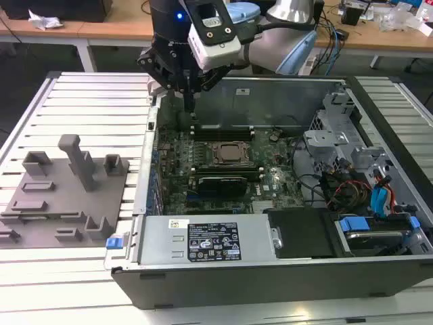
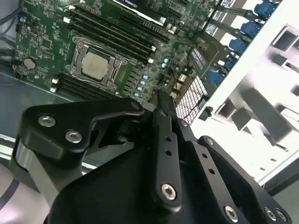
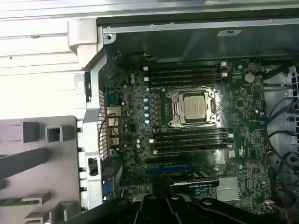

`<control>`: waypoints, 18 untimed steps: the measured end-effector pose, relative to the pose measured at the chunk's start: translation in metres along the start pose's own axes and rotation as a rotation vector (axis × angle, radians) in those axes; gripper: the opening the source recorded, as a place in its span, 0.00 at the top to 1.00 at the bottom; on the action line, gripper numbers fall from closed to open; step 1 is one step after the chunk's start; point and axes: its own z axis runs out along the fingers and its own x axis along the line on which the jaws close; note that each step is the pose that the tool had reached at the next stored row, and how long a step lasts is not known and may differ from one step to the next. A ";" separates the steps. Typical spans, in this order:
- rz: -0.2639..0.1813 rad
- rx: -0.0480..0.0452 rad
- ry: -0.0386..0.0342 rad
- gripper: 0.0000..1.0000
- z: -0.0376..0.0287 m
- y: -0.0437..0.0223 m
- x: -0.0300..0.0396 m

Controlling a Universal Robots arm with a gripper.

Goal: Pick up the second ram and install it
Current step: 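Reach for the second ram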

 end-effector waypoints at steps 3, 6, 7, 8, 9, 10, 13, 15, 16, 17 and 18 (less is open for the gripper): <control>0.000 0.0000 -0.0002 0.89 -0.0007 -0.0018 0.0248; 0.000 0.0000 -0.0001 0.89 -0.0010 -0.0027 0.0364; 0.000 0.0001 0.0000 0.89 -0.0011 -0.0028 0.0382; 0.000 0.0000 -0.0001 0.89 -0.0011 -0.0031 0.0414; 0.000 0.0001 0.0000 0.89 -0.0012 -0.0033 0.0446; 0.000 0.0001 -0.0001 0.89 -0.0013 -0.0036 0.0479; 0.000 0.0001 -0.0001 0.89 -0.0015 -0.0040 0.0543; 0.000 0.0001 -0.0001 0.89 -0.0017 -0.0047 0.0635; 0.000 0.0001 -0.0001 0.89 -0.0018 -0.0050 0.0674; 0.000 0.0001 -0.0001 0.89 -0.0019 -0.0052 0.0700; 0.000 0.0000 -0.0001 0.89 -0.0019 -0.0053 0.0716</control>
